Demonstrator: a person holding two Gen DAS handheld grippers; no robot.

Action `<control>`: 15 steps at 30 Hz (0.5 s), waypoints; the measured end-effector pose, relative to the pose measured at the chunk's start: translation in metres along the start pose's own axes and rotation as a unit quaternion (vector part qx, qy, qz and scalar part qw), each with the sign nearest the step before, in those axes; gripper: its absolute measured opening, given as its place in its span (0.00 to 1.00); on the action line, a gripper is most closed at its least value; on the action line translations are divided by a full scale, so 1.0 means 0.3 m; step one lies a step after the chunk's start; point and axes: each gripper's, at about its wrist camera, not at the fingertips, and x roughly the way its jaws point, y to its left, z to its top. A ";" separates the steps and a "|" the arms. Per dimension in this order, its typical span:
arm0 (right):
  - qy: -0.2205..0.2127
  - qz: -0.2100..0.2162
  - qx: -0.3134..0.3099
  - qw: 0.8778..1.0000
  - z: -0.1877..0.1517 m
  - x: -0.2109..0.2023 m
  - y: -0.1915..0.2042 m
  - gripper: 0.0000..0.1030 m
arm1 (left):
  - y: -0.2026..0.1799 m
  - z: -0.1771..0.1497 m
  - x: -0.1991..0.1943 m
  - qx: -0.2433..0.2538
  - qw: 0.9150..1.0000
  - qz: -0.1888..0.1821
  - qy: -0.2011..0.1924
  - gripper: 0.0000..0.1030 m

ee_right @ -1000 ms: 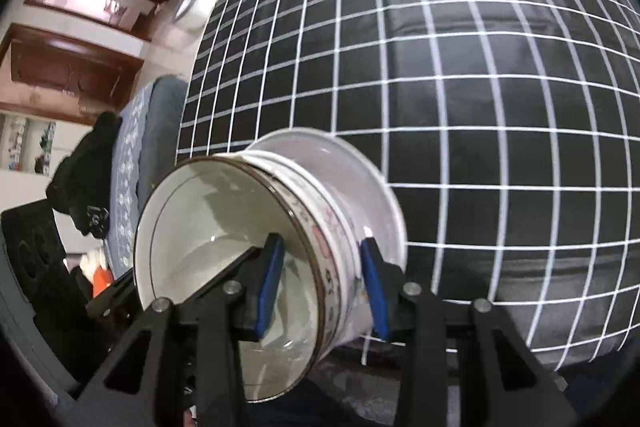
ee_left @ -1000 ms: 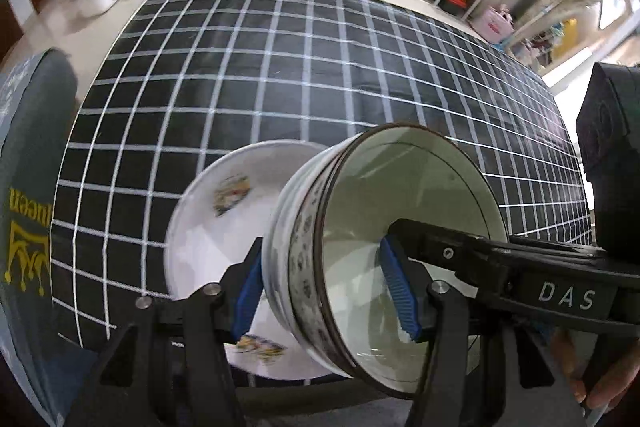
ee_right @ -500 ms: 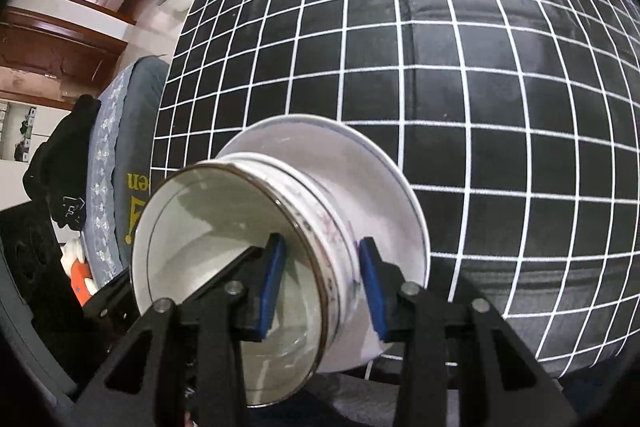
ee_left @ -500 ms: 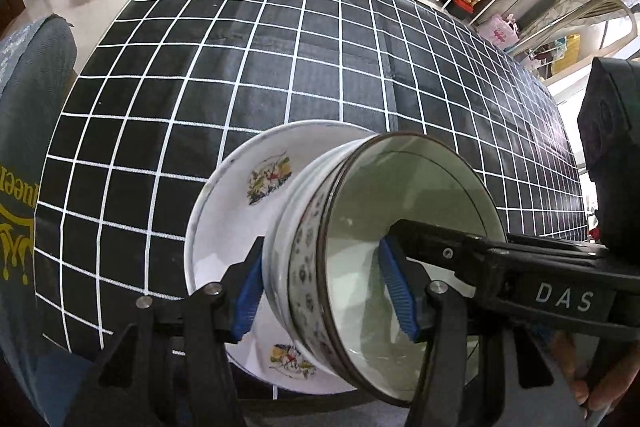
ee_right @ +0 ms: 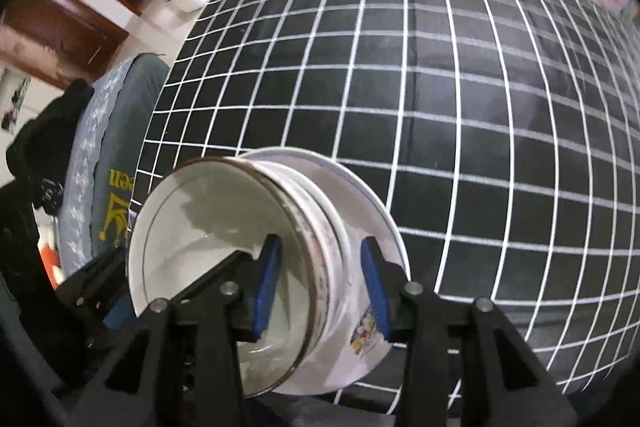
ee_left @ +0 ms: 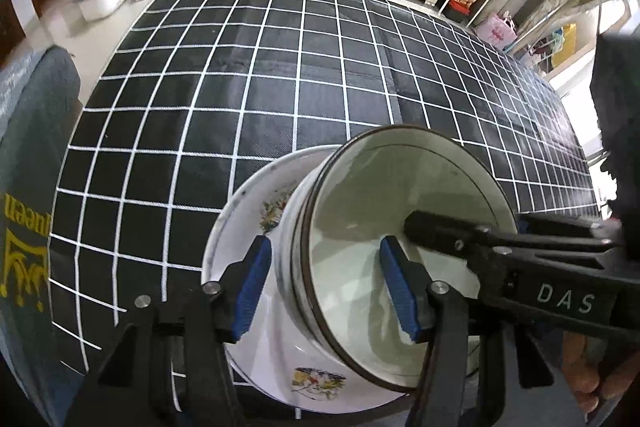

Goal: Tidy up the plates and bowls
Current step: 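Open both tools and pull them back from the stack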

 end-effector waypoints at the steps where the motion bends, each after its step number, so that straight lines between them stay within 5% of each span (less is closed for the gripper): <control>1: -0.002 -0.007 -0.006 1.000 -0.001 0.000 0.007 0.50 | 0.001 -0.001 -0.003 0.001 1.000 0.002 -0.001 0.53; 6: -0.060 -0.054 -0.045 0.996 -0.018 -0.045 0.041 0.56 | 0.019 -0.012 -0.030 -0.002 1.000 0.022 -0.014 0.57; 8: -0.095 -0.077 -0.075 0.990 -0.031 -0.076 0.069 0.67 | 0.015 -0.018 -0.049 0.006 0.999 0.024 -0.024 0.57; 15: -0.171 -0.030 -0.086 0.981 -0.064 -0.212 0.058 0.70 | -0.039 -0.041 -0.180 0.038 0.990 0.057 -0.127 0.57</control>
